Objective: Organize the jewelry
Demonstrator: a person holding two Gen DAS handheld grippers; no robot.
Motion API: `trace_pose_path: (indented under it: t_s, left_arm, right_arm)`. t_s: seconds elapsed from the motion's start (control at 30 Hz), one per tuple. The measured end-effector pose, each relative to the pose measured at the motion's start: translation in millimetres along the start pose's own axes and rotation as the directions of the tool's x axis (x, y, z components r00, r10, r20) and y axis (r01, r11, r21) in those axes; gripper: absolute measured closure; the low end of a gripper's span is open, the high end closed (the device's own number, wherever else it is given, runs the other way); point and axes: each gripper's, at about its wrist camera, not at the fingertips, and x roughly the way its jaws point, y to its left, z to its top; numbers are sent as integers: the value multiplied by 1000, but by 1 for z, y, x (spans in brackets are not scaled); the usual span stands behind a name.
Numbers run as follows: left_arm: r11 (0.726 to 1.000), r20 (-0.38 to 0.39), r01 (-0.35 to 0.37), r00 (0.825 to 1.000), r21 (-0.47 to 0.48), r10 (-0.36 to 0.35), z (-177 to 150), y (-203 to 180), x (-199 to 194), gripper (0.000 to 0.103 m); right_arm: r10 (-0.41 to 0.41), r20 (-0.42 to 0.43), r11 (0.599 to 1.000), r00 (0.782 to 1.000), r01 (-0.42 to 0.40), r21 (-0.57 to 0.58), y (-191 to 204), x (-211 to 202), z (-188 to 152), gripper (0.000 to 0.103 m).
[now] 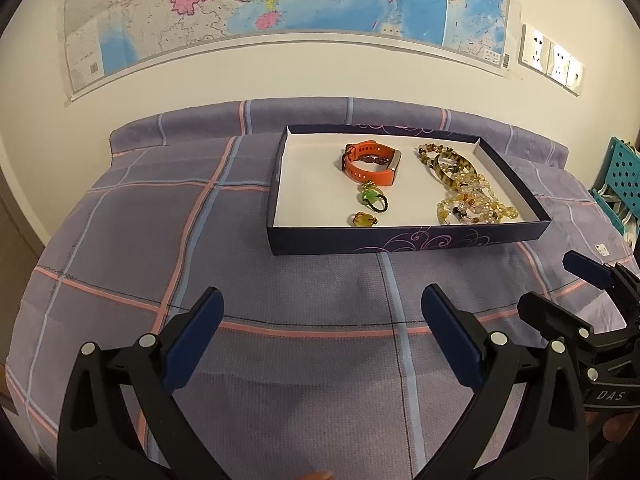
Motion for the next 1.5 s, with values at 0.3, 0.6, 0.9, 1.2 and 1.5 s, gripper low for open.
trace_pose_path:
  t_s: [0.3,0.6,0.9,1.2,1.5]
  left_arm:
    - [1000,-1,0,1000,1,0,-4,-1,-2,5]
    - [1000,-2,-2,1000,-2,2,-6,-2,-3,5]
    - [1000,-6,-4,1000,-12,4,-7,0,-3,5]
    - [1000,-16,-3,1000,-13,3,-8,0,-1,5]
    - [1000,-18,-1,1000,-12,1,-8,0,0,5]
  right_arm:
    - [-3,-1,1000,1000,3,2,1,-3,-3,7]
    - [-4,-4,1000,1000,4,8,0,-4,-5,7]
    - [0,-9,1000,1000,0,10,-1,-3,-6,7]
    - [-2,-20,1000,1000,2,16,0,-1,-7,7]
    - [-2,-24,1000,1000,2,22,0,0,-8,7]
